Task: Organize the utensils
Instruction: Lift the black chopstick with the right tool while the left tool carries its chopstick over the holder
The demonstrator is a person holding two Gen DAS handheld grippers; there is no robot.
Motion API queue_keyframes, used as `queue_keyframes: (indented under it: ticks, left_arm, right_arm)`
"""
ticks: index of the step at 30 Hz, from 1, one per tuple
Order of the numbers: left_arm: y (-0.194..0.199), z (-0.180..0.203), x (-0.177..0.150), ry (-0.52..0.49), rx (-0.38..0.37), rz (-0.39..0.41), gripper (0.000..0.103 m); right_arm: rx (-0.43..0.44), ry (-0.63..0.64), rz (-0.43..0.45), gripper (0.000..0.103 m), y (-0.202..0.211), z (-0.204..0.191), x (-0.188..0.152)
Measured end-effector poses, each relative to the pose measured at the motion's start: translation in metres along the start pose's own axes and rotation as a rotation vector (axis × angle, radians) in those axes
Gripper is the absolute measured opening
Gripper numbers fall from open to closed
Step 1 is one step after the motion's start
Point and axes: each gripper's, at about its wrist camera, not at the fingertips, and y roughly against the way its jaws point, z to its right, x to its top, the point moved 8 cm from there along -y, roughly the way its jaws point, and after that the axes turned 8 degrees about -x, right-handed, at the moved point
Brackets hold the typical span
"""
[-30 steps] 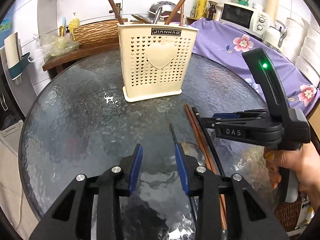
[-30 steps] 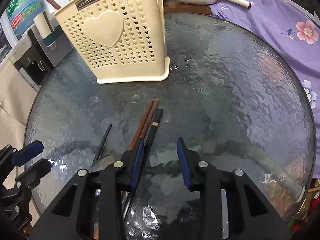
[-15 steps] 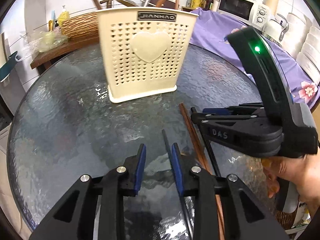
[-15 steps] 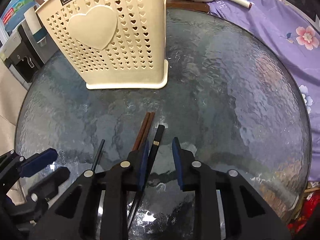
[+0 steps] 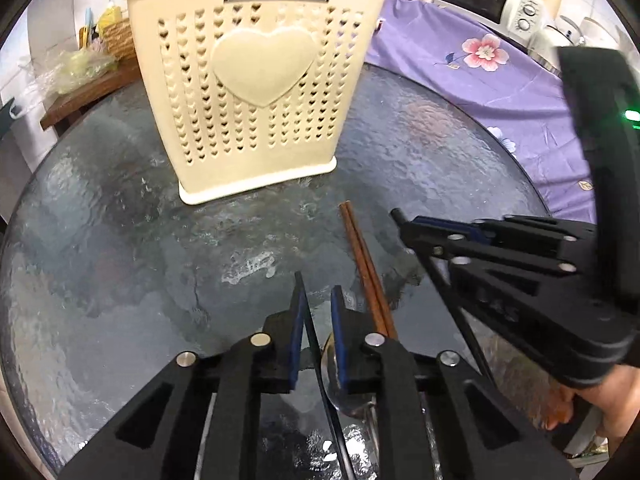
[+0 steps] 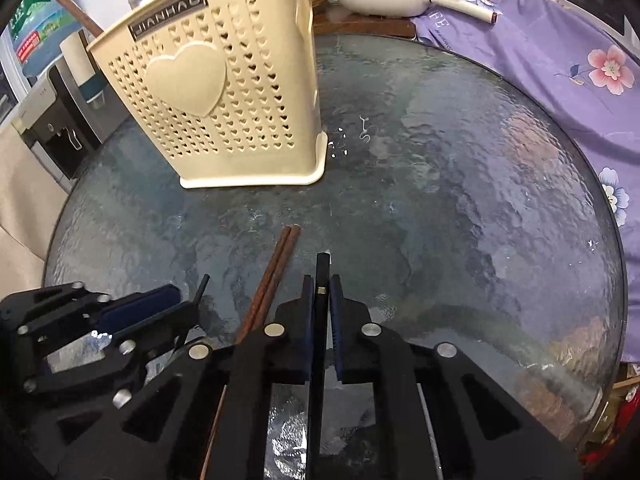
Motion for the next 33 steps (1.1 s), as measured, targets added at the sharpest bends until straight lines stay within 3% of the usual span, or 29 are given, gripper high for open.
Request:
queue_keyframes:
  ticks: [14, 21, 26, 33]
  left_arm:
    - [-0.019, 0.001, 0.008, -0.041, 0.074, -0.050, 0.005]
    - [-0.018, -0.001, 0.011, -0.015, 0.052, -0.034, 0.004]
    - [0.012, 0.005, 0.018, -0.042, 0.036, 0.068, 0.004]
    - [0.087, 0.019, 0.039, -0.060, 0.024, 0.247, 0.004]
  right_arm:
    - [0.037, -0.008, 0.039, 0.009, 0.015, -0.005, -0.002]
    - [0.071, -0.021, 0.077, 0.008, 0.025, -0.003, 0.004]
    - [0.102, -0.011, 0.135, 0.008, 0.042, -0.005, 0.009]
    - [0.156, 0.004, 0.239, 0.008, 0.090, -0.007, 0.022]
